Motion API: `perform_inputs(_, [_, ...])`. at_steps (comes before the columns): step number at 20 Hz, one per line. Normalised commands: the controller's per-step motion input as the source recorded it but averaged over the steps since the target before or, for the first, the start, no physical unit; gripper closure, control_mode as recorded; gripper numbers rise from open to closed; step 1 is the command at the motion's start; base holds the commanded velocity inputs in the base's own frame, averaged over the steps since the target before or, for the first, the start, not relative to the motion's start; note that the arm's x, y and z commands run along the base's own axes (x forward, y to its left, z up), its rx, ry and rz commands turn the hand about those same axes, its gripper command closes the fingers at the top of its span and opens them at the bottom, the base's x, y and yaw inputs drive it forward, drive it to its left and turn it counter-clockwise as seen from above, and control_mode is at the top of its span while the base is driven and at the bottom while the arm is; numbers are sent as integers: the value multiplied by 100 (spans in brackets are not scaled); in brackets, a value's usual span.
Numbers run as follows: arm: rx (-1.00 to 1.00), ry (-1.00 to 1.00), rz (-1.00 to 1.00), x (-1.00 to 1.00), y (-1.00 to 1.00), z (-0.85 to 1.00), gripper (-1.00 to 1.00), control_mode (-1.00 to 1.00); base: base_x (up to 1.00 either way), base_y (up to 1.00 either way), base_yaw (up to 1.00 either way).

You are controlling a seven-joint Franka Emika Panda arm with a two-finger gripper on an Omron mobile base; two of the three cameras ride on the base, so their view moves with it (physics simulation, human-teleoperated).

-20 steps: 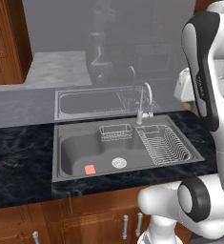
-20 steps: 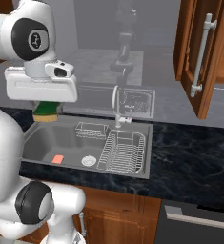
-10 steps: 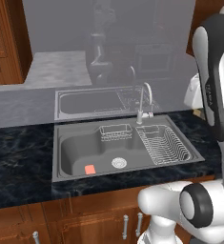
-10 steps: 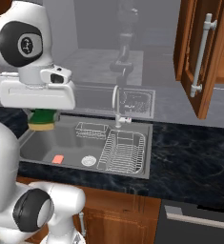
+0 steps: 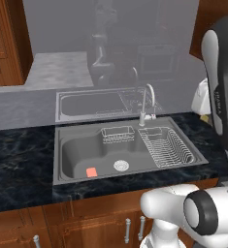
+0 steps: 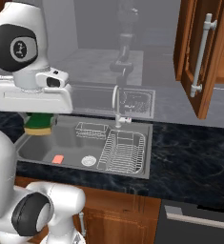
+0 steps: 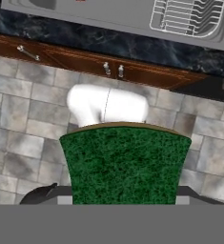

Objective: Pick up the sponge and bar soap from the sink, and place them back in the cabinet, and close the cabinet doors.

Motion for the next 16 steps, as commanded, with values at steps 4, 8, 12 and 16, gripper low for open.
perform_inputs(4, [0, -11, 0, 0, -3, -14, 100, -100, 0, 0, 0])
perform_inputs(8, [0, -15, 0, 0, -5, -14, 100, -100, 0, 0, 0])
perform_inputs(12, [0, -12, 0, 0, -3, -12, 100, -100, 0, 0, 0])
perform_inputs(16, [0, -9, 0, 0, 0, -8, 100, -100, 0, 0, 0])
